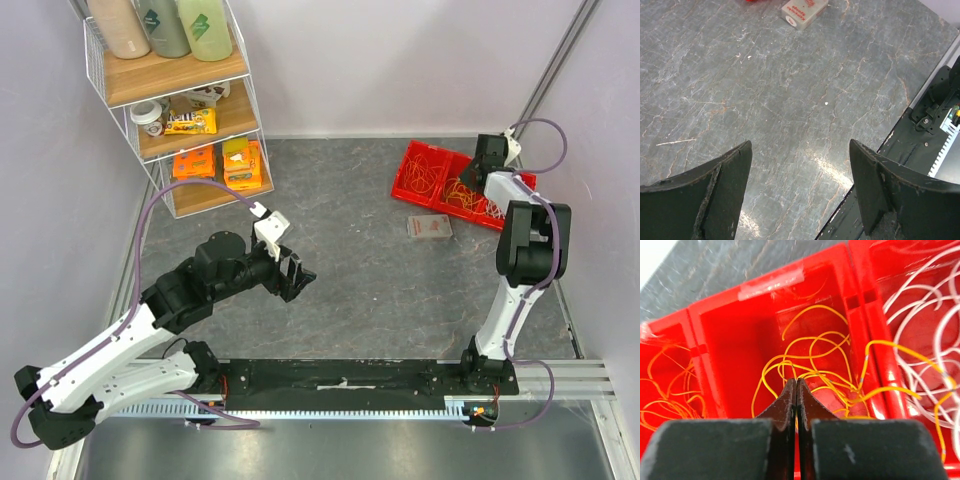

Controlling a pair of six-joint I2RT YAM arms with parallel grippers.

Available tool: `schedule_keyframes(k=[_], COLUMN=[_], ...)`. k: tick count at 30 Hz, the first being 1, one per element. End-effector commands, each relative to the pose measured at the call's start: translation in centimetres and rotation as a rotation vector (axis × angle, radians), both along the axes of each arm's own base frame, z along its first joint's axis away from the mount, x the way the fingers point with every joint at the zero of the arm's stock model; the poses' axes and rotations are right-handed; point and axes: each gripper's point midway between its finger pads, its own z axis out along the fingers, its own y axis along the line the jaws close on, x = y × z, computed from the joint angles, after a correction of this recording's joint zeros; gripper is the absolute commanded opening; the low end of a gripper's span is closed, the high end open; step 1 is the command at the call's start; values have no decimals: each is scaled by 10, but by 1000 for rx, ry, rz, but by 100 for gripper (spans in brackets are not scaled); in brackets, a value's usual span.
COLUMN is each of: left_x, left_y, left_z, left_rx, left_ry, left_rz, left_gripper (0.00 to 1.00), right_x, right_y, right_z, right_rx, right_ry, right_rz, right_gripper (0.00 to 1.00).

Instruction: Untangle the cables

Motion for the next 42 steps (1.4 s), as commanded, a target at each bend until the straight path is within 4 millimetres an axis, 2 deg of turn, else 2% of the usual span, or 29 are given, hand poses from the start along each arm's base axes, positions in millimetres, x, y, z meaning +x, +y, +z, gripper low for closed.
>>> schedule_keyframes(k=[1,6,9,11,15,17,21,24,30,33,38,42], left_x=[8,9,9,10,10,10,9,8,4,2,1,1], left_y=[0,-2,-3,-4,-4,-4,-3,-1,-1,-3,-3,-4], left_z=[3,-1,-2,-4,-6,-5,-2,-1,5,6,7,6], left_rx=[10,19,23,27,32,30,24,18,-2,-10,-14,-12], left_ry=[-49,-40,-36,-33,-29,-30,-35,-40,-44,-44,-42,-40], left_rz=[8,6,3,3,4,3,3,3,-9,-20,-24,-27], left_gripper=[84,84,84,84,84,84,84,84,84,84,84,84], right_x=[28,35,36,35,33,27,7,-10,-30,-23,-7,-5], right_y=[10,7,5,2,0,-3,-11,-24,-70,-82,-85,-75], right_z=[4,-26,-35,-31,6,39,83,94,83,70,50,36], right_rx=[35,6,-17,-37,-74,-101,-156,-164,-120,-98,-85,-37], right_ry=[-60,31,75,94,71,45,2,-5,11,-1,-20,-38], right_rz=[38,76,94,94,119,117,95,60,-15,44,184,245], right_gripper=[0,0,1,9,28,38,61,69,72,72,72,69])
